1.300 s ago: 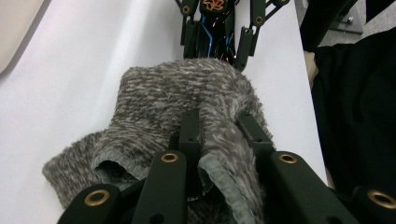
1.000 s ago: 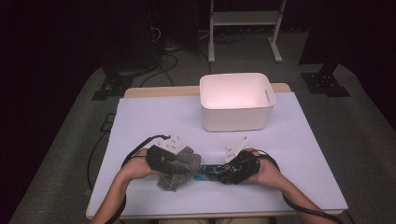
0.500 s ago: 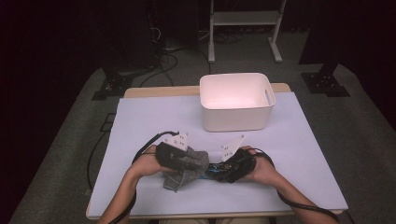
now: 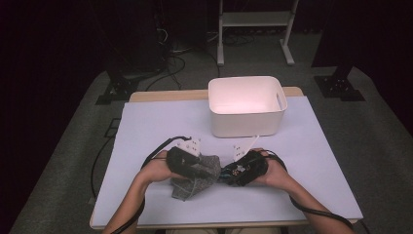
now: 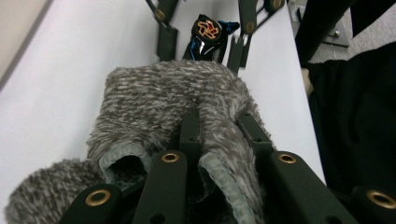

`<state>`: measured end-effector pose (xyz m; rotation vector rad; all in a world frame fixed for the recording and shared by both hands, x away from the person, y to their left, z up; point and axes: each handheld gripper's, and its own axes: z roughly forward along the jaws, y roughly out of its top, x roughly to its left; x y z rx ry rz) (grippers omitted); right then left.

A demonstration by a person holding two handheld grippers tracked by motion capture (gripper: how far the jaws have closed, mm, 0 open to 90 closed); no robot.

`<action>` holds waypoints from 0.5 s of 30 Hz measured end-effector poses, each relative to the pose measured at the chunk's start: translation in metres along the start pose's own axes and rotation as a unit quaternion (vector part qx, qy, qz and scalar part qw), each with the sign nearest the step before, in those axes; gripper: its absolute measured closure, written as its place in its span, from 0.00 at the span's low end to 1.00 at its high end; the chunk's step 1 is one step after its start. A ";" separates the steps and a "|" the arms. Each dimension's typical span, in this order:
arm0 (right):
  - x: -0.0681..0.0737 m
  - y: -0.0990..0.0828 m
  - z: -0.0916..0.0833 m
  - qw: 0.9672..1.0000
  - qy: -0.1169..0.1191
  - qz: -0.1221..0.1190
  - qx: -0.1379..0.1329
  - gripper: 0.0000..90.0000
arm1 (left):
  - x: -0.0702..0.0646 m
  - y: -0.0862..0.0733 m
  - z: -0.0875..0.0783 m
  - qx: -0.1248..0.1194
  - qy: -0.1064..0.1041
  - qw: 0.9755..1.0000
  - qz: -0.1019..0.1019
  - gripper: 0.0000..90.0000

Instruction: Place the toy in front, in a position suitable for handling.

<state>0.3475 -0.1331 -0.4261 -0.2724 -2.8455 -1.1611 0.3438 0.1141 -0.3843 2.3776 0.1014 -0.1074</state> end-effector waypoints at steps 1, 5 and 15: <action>0.000 -0.001 -0.002 1.000 0.001 0.003 -0.001 0.45 | -0.001 0.000 0.000 0.002 0.000 1.000 0.002 0.84; 0.005 -0.002 0.000 1.000 0.002 0.007 0.007 0.39 | -0.009 -0.002 0.002 0.012 -0.008 1.000 0.008 0.83; 0.024 -0.001 0.004 0.999 -0.032 -0.012 0.019 0.31 | -0.018 -0.005 0.004 0.022 -0.004 1.000 0.018 0.83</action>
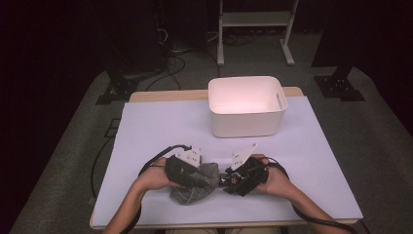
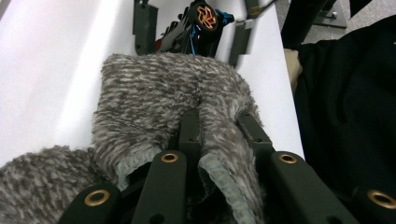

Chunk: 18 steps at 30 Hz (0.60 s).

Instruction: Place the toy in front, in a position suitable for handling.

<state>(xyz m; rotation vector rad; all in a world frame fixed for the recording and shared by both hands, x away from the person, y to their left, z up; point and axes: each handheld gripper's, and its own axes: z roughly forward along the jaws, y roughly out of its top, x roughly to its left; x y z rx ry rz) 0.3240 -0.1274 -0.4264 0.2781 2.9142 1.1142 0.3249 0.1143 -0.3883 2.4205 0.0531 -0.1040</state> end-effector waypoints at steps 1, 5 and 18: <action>0.002 0.000 -0.002 1.000 0.001 0.001 -0.005 0.31 | 0.000 0.000 0.000 0.001 -0.001 1.000 -0.001 0.83; 0.003 -0.004 -0.008 1.000 -0.001 0.011 -0.009 0.28 | 0.000 -0.001 0.001 0.000 -0.006 1.000 -0.003 0.83; 0.010 -0.019 -0.008 1.000 -0.016 0.024 -0.007 0.18 | -0.012 -0.009 0.010 0.013 -0.019 1.000 0.003 0.83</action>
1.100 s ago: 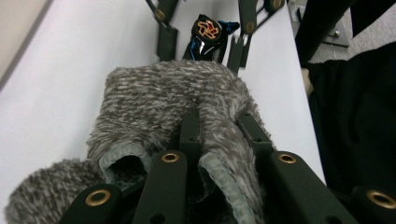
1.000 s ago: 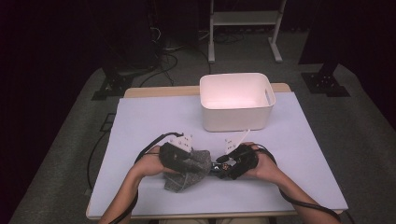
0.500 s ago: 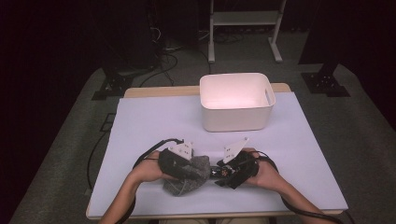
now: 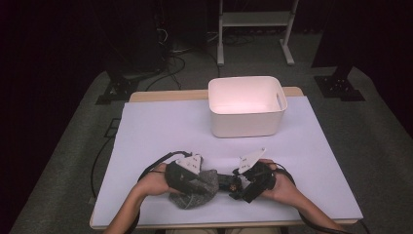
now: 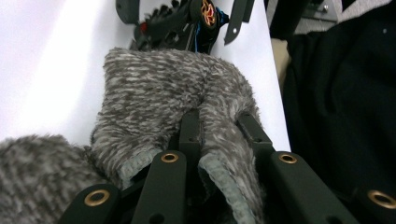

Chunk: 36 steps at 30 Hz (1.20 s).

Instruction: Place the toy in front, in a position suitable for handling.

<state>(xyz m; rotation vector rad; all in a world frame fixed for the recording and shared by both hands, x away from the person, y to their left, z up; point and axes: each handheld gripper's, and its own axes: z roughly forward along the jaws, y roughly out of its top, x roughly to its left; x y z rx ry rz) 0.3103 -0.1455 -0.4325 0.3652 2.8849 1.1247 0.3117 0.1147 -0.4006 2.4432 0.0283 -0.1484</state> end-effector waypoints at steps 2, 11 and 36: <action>0.002 -0.002 0.001 1.000 -0.003 -0.002 0.003 0.17 | -0.001 -0.001 0.001 0.001 -0.001 1.000 -0.001 0.83; 0.009 -0.010 0.009 0.999 -0.009 -0.007 0.032 0.14 | -0.008 -0.008 0.009 0.007 -0.011 1.000 0.001 0.83; -0.010 -0.008 0.011 0.998 0.035 -0.033 0.047 0.17 | 0.017 -0.008 0.012 -0.020 0.020 0.999 -0.046 0.83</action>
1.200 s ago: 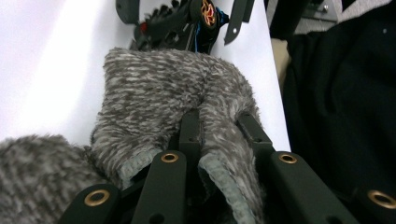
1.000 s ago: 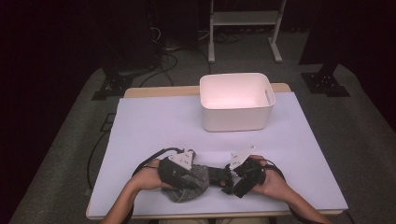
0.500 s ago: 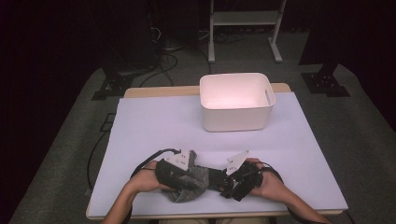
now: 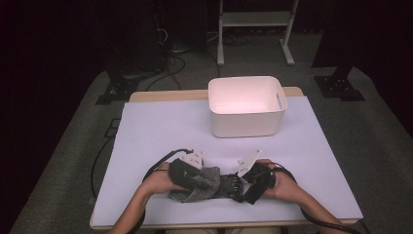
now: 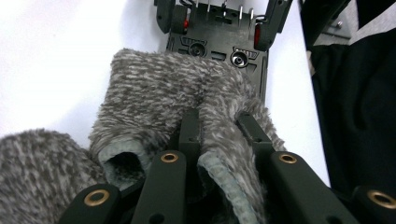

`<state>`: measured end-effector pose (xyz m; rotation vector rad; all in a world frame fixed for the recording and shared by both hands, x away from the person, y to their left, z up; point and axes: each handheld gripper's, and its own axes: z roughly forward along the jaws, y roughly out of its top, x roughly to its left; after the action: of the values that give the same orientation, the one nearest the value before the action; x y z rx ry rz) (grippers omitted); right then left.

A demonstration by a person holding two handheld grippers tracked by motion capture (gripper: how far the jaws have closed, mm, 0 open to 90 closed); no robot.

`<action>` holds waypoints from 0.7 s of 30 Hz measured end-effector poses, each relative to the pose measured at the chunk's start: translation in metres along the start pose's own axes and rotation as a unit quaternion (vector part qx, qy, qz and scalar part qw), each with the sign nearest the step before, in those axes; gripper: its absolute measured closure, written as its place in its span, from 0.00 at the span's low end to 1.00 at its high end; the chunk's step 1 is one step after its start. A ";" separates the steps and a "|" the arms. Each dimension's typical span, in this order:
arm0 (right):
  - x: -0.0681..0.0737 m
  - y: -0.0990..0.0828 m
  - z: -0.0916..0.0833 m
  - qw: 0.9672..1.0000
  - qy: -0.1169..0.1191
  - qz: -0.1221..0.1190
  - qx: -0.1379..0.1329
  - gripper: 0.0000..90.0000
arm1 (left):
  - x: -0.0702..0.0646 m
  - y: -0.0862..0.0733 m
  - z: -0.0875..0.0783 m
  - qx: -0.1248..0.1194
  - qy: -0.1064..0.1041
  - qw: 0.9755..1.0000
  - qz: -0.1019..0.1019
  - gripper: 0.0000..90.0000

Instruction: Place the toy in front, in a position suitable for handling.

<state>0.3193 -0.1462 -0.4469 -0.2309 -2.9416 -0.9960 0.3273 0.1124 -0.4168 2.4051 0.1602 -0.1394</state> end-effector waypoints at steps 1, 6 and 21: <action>0.001 0.000 -0.002 1.000 0.000 -0.001 -0.002 0.17 | 0.000 -0.001 0.000 -0.001 -0.001 1.000 -0.001 0.83; 0.003 0.005 -0.003 1.000 0.000 -0.002 -0.014 0.17 | -0.003 0.004 0.004 -0.005 -0.008 1.000 0.005 0.83; 0.007 0.005 0.009 1.000 -0.014 -0.004 -0.020 0.23 | -0.008 0.053 0.038 0.012 -0.030 0.998 0.056 0.83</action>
<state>0.3132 -0.1362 -0.4506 -0.2346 -2.9523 -1.0611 0.3257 0.0468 -0.4093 2.4238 -0.0047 -0.1629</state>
